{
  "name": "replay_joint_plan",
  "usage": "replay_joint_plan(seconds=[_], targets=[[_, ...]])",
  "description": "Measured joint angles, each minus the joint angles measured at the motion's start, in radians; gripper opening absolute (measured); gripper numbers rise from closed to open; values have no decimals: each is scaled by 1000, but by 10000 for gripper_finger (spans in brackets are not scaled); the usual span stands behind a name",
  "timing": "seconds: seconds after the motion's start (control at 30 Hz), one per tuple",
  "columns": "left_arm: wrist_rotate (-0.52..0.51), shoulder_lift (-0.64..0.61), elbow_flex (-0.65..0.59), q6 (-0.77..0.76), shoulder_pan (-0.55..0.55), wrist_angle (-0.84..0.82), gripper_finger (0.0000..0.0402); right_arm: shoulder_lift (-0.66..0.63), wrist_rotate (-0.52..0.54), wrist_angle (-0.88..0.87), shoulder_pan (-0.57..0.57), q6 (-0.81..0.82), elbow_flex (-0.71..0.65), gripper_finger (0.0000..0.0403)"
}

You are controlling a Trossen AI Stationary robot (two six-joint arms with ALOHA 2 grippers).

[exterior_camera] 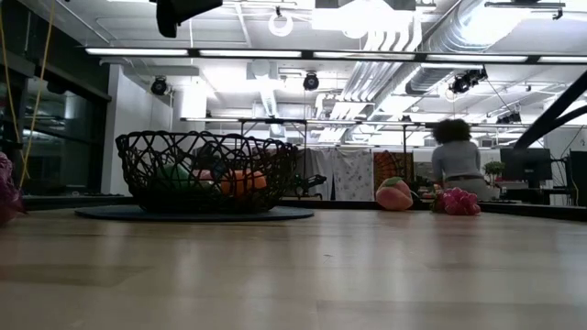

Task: Build produce basket
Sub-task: Put the red dragon fruit into the black wire basket

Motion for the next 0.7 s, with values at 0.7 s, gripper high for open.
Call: replay_joint_plan(seconds=[0.7], targets=[[-17,0,0,0,0,2,303,-254,368,-323,-300,-822,226,258]])
